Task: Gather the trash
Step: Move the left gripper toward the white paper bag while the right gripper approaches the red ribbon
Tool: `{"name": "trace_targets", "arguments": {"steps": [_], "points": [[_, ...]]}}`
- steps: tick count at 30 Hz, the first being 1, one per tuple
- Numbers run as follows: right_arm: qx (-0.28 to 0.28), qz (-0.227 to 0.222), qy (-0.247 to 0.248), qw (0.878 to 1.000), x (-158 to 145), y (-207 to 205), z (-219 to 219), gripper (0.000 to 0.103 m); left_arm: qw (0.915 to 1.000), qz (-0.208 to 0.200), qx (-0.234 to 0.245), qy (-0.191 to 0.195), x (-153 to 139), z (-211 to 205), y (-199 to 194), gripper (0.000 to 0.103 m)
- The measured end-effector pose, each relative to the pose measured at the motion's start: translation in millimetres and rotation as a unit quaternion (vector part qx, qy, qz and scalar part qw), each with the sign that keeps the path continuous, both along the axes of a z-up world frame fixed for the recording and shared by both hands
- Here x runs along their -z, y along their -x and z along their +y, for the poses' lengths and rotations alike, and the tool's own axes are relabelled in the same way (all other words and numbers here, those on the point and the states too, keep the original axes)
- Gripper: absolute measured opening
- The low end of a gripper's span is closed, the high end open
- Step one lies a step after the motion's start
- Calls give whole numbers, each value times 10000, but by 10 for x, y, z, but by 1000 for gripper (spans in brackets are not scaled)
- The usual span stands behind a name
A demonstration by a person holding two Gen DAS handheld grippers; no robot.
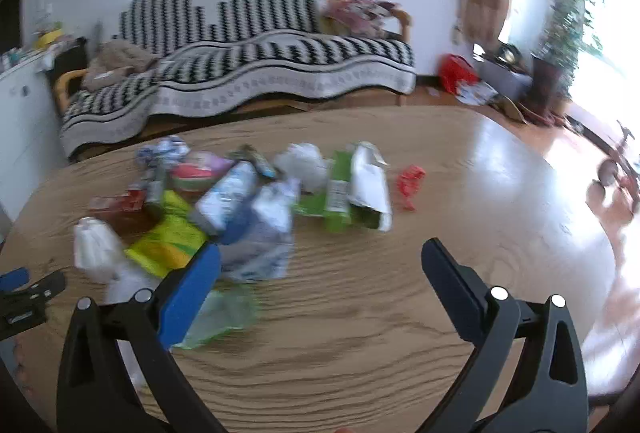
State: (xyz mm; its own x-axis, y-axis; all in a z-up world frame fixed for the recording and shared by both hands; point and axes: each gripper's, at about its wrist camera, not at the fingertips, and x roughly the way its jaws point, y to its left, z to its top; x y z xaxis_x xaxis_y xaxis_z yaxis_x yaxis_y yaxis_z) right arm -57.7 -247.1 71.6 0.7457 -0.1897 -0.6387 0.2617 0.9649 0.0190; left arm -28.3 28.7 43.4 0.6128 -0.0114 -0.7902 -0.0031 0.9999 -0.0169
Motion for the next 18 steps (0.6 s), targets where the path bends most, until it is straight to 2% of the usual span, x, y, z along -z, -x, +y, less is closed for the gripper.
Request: {"name": "trace_targets", "arguments": {"steps": [2,6,8,11,14,18], "points": [[240,30,37,9997,14,23,-128,97,10000,9,-10,20,0,-10,-3,97],[407,42,-410,9983,71,35,-331,97,10000,18,31,-22,-13,-66,0,97],[454,5,-475,9978,91,43,-394,97,10000,19,46,-63,-19,-83,-1,97],[483,237,-564,9970,98,29,-419,97,9999,23,48,-97,-27,-92,-18,97],[528,175,-554,9969,86,53,-454,97,9999,94,-37,-70,7,-74,-53,97],[814,77,-307,9962,84,136,-581,97,9998,139,-109,-96,25,-69,-98,97]]}}
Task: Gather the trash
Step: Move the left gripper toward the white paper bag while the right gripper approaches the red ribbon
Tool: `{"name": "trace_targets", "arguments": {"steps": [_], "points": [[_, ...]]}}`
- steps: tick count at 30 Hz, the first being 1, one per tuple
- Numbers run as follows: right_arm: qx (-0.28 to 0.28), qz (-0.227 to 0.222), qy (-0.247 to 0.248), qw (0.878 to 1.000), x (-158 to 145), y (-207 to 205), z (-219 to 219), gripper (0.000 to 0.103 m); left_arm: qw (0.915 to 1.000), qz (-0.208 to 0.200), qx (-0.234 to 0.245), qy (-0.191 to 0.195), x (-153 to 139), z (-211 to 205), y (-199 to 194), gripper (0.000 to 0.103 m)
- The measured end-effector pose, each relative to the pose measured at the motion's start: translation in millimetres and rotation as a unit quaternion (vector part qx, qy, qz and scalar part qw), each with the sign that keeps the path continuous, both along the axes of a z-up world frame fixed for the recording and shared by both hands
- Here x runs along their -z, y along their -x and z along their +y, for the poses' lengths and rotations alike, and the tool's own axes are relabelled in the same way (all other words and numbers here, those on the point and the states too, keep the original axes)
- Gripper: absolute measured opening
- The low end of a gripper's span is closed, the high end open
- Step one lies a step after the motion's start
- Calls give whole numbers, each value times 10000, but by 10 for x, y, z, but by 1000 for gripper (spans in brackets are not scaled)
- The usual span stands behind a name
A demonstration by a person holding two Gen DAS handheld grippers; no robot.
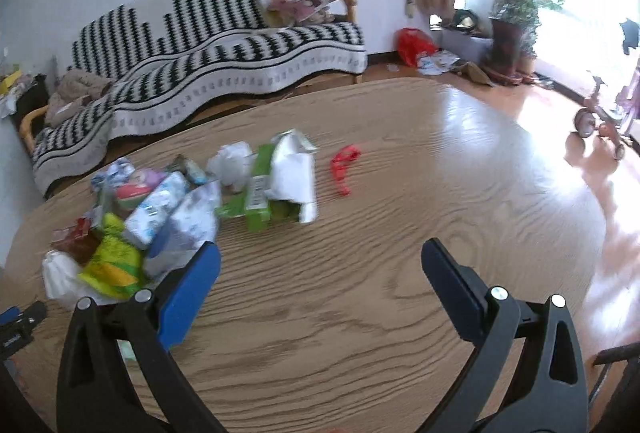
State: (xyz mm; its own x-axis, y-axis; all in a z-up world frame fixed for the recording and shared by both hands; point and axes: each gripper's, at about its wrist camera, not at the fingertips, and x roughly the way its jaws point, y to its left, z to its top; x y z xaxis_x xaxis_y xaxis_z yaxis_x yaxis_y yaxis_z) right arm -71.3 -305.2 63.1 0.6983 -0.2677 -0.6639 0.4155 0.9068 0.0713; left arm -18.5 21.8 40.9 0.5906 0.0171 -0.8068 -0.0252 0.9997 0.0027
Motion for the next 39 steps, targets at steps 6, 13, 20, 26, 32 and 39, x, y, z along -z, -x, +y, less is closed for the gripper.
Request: {"name": "trace_targets", "arguments": {"steps": [6,13,20,26,32,39], "points": [[365,-151,-121,9991,-8,112,-276,97,9999,-28,-96,64,7,3,-74,97],[354,-142,-328,9987,15,94,-285,97,9981,-243,-169,534,-22,-38,-252,97],[364,-220,-309,9986,-3,78,-222,97,9995,-201,91,223,232,-283,-487,97],[321,-285,199,9989,-30,-26,-183,97,9992,10,154,382,353,-269,-632,97],[30,153,674,9976,6,-615,-507,97,9998,45,73,206,411,-87,-687,97],[-389,913,926,9907,259,-1371,-675,97,9999,54,-122,69,419,134,-826,97]]}}
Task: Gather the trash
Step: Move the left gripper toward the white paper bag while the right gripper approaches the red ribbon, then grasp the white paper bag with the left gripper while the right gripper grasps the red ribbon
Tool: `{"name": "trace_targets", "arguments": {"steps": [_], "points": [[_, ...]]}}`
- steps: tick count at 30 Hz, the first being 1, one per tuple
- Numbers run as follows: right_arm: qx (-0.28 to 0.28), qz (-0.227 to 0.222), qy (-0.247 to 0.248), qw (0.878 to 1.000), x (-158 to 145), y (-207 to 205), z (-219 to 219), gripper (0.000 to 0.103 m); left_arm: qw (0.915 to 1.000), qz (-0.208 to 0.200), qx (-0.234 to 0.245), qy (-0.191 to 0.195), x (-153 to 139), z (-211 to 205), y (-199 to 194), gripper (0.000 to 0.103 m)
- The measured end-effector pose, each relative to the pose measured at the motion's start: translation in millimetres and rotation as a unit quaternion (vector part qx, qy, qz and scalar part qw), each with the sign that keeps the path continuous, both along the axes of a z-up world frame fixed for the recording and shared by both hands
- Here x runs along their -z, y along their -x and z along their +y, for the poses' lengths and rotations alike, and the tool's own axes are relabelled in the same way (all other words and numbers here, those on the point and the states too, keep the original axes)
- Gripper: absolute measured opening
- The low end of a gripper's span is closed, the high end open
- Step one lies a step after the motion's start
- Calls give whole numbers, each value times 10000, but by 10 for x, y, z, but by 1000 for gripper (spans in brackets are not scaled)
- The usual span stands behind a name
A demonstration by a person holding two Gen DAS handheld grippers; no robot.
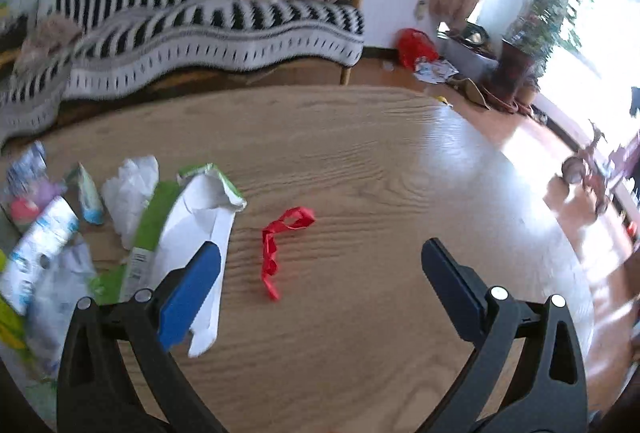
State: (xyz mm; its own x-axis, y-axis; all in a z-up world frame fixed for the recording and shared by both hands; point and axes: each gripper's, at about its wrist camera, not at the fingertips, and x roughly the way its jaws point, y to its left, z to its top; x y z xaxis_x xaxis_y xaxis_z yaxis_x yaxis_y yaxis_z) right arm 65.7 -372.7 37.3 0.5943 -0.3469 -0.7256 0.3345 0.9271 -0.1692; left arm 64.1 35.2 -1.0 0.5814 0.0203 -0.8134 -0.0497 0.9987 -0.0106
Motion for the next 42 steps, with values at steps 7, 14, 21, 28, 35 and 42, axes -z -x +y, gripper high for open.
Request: {"name": "trace_targets", "arguments": {"steps": [7,14,21,28,35,42], "points": [[193,351,-24,9992,256,-398,-204,97,9998,69,-159,-137,19,47,-107,98],[379,238,-590,9973,327,-375,-448,97,9997,83,-171,-146,14,37,-152,98],[401,344,-475,9975,428,-427,-444,97,9997,87,-191,-140,9,39,-157,98],[507,298,-1095,9922,504,-363,-575,98,9996,83,-246,-143,13,37,-173,98],[471,266,-1105,9924,525,-315,-553,96,9998,73,-169,-121,11,47,-183,98],[34,14,-1064,9943,447,-69,-415,33,9990,-191,70,393,-60,69,-69,73]]}}
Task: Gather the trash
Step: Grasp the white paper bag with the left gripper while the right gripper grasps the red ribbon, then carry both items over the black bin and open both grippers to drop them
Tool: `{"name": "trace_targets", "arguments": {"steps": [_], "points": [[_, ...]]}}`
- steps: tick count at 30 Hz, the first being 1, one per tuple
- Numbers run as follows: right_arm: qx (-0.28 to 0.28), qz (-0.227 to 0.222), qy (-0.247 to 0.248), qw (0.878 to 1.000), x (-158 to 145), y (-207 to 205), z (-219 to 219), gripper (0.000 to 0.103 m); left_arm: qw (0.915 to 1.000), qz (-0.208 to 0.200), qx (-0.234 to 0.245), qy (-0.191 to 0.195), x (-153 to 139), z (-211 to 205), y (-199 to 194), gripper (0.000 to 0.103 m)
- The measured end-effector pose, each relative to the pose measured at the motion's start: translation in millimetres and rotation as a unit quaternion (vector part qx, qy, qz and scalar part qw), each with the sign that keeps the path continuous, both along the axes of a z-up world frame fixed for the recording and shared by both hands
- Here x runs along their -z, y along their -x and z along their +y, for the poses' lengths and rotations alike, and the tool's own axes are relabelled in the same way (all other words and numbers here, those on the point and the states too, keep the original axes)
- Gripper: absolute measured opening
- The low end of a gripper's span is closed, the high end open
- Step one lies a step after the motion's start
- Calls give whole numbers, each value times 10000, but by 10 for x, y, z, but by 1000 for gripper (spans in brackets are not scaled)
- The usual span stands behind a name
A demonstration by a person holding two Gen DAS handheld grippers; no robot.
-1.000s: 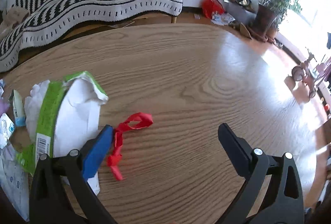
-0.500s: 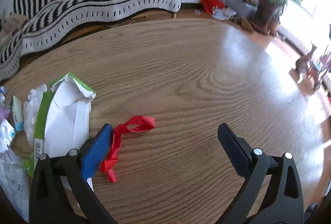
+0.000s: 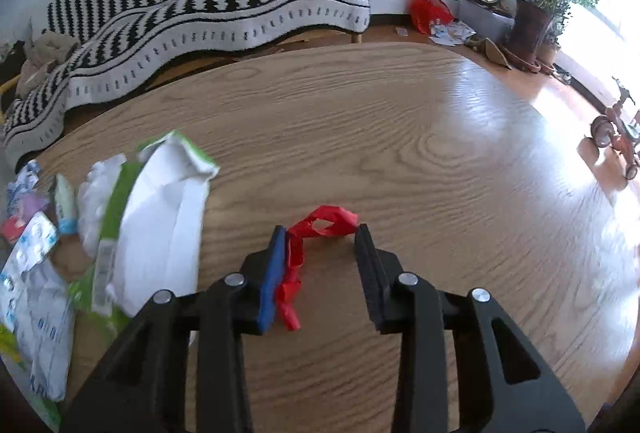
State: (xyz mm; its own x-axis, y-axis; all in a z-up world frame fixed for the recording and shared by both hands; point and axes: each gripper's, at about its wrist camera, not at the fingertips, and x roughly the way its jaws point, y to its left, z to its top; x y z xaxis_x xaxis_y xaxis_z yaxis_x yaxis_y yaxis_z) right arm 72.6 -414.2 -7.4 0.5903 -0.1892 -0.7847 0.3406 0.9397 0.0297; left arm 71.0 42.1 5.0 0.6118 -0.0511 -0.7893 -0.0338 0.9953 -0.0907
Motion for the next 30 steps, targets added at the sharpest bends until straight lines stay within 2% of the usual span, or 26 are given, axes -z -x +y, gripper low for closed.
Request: {"name": "trace_targets", "arguments": {"steps": [2,6,11,15,18,20,25,27,30], "points": [[-15,-60,-69,10000,-11,61,14,32,9998,11,49,173,-26,-20,43,73],[-33,-130,-215,9997,-77,240,66,32,9993,-346,36,132,-266,-81,205,72],[-176,-358,-259,9989,-410,596,176,32,9970,-697,276,212,-592,-276,507,73],[-325,-573,-296,9974,-754,1094,185,32,9936,-755,800,256,-799,-727,909,73],[-348,-705,-351,9963,-970,1563,101,32,9866,-683,1450,311,-926,-1256,1313,73],[-347,-796,-399,9954,-1094,1967,1,32,9784,-607,1942,361,-998,-1615,1602,73],[-401,-803,-695,9935,-1158,2887,-238,33,9410,-249,3370,148,-937,-2622,2496,73],[-404,-712,-911,9925,-1058,3227,-325,33,9317,72,3625,221,-774,-2853,2708,73],[-348,-358,-1269,9907,-671,3551,-407,33,9166,629,3945,138,-377,-3232,2932,73]]}}
